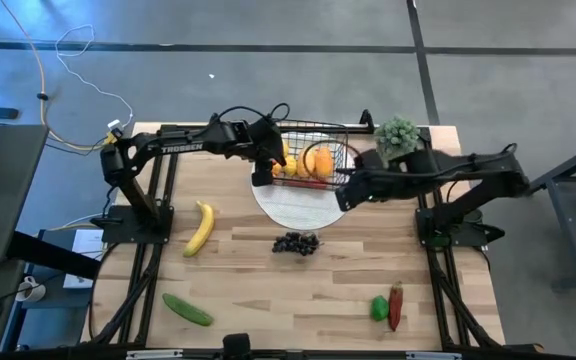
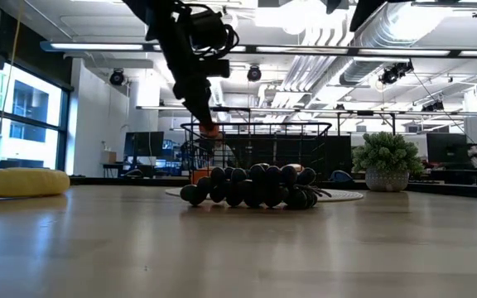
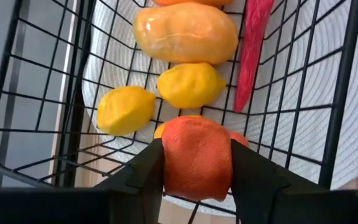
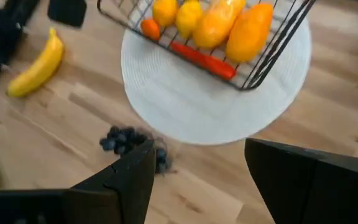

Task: Build produce basket
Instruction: Put the orange into mesh basket, then put the chili pepper into mesh basket

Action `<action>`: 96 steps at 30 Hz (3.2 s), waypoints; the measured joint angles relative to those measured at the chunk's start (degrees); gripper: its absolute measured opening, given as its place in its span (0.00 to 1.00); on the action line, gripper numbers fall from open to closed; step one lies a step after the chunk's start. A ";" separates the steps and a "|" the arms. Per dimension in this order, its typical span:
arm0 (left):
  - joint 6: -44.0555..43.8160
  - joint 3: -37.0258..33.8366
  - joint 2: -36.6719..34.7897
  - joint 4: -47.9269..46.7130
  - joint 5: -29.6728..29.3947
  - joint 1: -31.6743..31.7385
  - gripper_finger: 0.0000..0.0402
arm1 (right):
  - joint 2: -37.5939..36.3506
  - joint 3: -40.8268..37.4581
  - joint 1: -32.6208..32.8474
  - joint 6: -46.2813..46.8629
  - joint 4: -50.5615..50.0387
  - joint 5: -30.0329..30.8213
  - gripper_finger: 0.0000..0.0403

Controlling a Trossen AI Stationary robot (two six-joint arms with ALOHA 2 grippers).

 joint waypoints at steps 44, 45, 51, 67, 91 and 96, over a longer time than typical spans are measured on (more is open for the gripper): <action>-11.04 0.04 -10.22 -1.58 -4.66 -9.74 0.60 | 18.57 0.00 34.82 61.97 -13.78 -19.40 0.57; -11.55 0.04 -10.49 -1.72 -4.65 -10.34 0.60 | 18.97 0.00 35.61 62.31 -13.79 -20.75 0.57; -14.96 0.04 -10.71 -2.54 -4.63 -13.87 0.60 | 21.60 0.00 39.72 62.62 -13.79 -22.42 0.57; -19.29 0.04 -10.69 -5.33 -5.62 -20.62 0.60 | 30.99 -1.55 43.46 64.04 -13.43 -27.08 0.57; -20.80 0.04 -10.69 -6.85 -5.77 -21.86 0.60 | 28.70 -22.00 41.66 64.58 9.54 -29.05 0.57; -20.65 0.04 -10.67 -6.83 -5.77 -21.86 0.60 | 28.54 -23.99 41.34 64.44 12.13 -29.99 0.54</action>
